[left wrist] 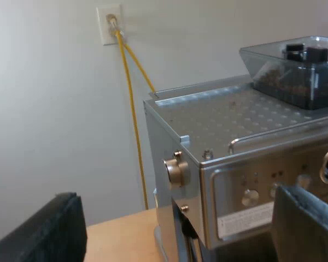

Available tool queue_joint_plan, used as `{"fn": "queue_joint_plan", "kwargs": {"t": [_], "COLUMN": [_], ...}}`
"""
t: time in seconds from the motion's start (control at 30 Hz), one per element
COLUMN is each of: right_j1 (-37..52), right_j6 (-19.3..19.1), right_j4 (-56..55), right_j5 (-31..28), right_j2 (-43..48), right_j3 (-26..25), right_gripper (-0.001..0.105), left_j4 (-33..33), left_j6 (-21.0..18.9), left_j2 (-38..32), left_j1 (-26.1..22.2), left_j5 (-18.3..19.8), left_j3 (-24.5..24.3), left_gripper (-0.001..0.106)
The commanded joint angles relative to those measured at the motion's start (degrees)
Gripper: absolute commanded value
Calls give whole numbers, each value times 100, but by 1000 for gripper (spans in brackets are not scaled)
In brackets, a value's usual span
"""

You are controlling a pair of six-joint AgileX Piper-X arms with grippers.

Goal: Pour the beans into the coffee machine

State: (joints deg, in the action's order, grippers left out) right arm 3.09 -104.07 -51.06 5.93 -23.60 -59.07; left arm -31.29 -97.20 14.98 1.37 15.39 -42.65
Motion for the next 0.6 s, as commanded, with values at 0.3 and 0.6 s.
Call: {"fn": "queue_joint_plan", "kwargs": {"t": [0.3, 0.6], "right_j1": [-62, -62], "right_j6": [134, 194], "right_j4": [-866, -1136], "right_j5": [78, 78], "right_j2": [665, 1330], "right_j3": [-66, 204], "right_gripper": [62, 62], "left_j4": [-1105, -1893], "left_j6": [-28, -28], "left_j2": [-950, -1826], "left_j1": [-4, -4], "left_j5": [-61, -61], "left_j3": [-53, -68], "left_gripper": [72, 72]}}
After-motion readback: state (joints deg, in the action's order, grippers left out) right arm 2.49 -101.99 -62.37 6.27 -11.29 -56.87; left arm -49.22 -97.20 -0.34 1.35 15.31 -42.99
